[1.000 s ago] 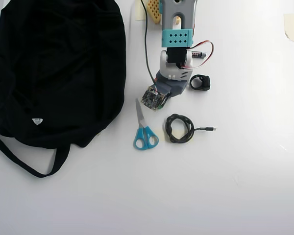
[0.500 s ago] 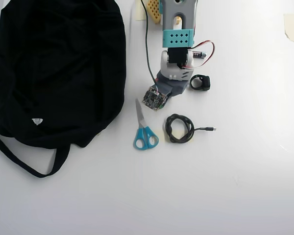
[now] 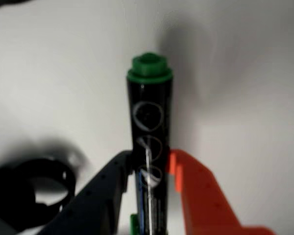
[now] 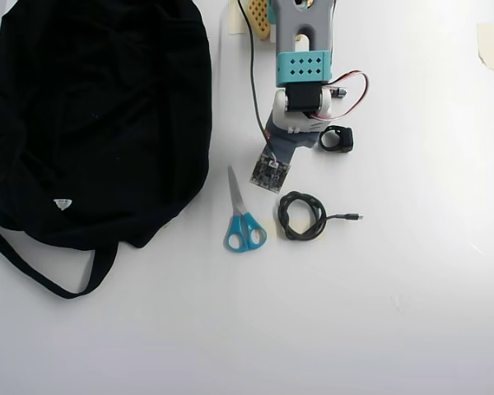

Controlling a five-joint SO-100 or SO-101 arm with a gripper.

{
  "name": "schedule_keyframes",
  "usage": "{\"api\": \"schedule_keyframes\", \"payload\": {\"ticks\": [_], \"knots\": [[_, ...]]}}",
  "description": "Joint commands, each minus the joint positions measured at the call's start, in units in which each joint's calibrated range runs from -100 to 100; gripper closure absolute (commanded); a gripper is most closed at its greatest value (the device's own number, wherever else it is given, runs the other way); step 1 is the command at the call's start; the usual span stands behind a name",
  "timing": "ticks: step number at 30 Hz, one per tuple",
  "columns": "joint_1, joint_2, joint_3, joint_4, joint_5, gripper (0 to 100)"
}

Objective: Put the green marker into the black bag

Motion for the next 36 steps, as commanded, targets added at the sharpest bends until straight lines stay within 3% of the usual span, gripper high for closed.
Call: {"api": "schedule_keyframes", "payload": {"ticks": [1,11,22,36], "knots": [[0.2,-8.3,-5.1,2.2,3.1,98],[0.5,-20.6,-5.4,11.0,11.5,98],[3.5,-29.8,-14.9,11.3,12.0,98],[36.8,-28.6,-15.7,6.6,9.0,98]]}}
